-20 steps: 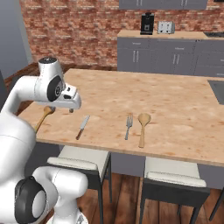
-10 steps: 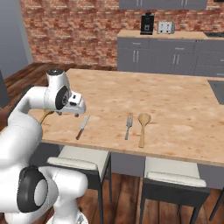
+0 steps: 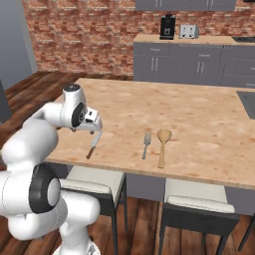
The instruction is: Pick up the metallic utensils from the counter and place them in the open drawer. Make sure not to pick up any wooden utensils.
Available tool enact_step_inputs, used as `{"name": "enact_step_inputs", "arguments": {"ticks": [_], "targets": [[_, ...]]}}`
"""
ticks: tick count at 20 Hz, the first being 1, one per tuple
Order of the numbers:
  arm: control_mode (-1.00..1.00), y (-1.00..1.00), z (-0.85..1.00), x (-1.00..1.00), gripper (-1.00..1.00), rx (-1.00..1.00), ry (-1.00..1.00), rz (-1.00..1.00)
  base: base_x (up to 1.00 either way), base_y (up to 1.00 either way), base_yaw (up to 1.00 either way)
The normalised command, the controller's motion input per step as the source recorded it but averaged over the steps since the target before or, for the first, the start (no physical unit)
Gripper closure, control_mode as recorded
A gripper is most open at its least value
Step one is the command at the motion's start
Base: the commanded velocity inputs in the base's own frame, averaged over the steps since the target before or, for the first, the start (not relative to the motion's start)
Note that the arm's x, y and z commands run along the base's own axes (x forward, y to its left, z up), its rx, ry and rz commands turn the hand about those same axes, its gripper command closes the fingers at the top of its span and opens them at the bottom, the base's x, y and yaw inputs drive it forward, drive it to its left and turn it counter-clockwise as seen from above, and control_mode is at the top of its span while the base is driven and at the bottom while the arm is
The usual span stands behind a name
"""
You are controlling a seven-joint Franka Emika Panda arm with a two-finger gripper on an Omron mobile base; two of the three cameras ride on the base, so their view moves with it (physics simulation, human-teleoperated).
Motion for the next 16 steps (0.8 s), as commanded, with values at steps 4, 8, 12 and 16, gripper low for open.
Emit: {"name": "enact_step_inputs", "arguments": {"ticks": [4, 8, 12, 16], "targets": [[-1.0, 0.0, -0.53, 0.18, -1.0, 0.0, 0.0, 0.0, 0.0, 0.0, 0.0], [-1.0, 0.0, -0.6, 0.01, -1.0, 0.0, 0.0, 0.0, 0.0, 0.0, 0.0], [-1.0, 0.0, -0.62, 0.06, -1.0, 0.0, 0.0, 0.0, 0.0, 0.0, 0.0], [-1.0, 0.0, -0.57, 0.01, -1.0, 0.03, 0.0, 0.0, 0.0, 0.0, 0.0]]}}
